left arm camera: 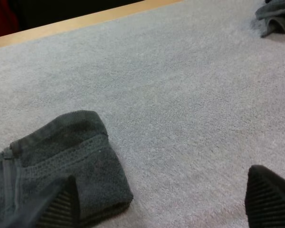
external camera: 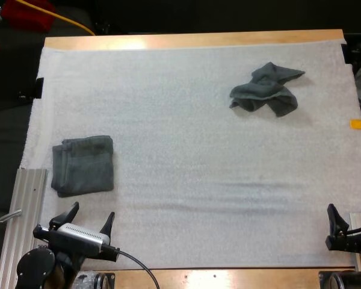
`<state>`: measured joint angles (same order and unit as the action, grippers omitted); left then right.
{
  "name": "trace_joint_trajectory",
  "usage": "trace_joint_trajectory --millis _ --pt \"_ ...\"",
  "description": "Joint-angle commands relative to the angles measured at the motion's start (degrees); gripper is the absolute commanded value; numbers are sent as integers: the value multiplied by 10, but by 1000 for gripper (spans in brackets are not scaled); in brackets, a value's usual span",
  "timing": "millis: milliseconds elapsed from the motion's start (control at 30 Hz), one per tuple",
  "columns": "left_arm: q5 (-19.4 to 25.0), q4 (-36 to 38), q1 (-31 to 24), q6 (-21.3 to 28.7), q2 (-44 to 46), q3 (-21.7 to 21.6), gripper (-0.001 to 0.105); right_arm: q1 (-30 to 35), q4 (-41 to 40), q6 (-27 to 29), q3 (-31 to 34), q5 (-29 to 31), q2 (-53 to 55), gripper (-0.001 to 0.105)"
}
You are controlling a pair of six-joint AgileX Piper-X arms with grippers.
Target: Pick towel from pile, fold and stack
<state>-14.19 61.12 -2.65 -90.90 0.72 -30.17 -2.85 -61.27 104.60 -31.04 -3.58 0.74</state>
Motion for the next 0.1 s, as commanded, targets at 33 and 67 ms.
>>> trace_joint_trajectory --millis 33,67 --pt "-2 -11 3 -6 80 -2 69 2 7 1 0 -1 23 84" --pt "-2 -11 3 -6 80 -2 69 2 7 1 0 -1 23 84"
